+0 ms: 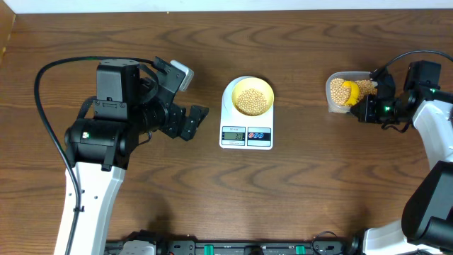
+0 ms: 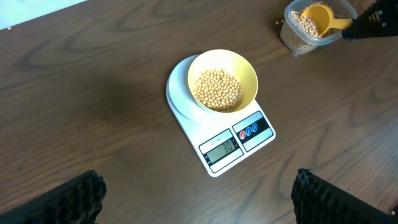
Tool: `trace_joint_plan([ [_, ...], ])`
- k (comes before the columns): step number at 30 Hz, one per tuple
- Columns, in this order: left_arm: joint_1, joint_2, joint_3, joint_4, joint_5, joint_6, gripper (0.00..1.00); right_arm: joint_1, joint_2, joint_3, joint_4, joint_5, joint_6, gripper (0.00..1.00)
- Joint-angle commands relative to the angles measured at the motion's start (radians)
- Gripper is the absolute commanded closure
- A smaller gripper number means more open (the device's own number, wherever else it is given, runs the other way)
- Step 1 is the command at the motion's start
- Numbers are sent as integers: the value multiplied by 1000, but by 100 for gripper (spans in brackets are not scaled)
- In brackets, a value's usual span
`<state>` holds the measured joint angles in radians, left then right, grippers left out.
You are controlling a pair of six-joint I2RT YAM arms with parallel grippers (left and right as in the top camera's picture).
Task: Scoop item into bowl and weigh 50g on scale
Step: 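Push the yellow scoop through the soybeans with the right gripper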
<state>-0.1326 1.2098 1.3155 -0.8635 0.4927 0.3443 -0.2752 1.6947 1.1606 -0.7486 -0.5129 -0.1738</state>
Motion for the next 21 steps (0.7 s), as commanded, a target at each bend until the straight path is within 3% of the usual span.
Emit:
trace_joint_plan([
  [1, 4, -2, -2, 0, 13, -1, 3, 8, 6, -11, -2, -60, 5, 99],
  [21, 4, -2, -2, 0, 13, -1, 3, -34, 6, -11, 1, -94, 4, 99],
])
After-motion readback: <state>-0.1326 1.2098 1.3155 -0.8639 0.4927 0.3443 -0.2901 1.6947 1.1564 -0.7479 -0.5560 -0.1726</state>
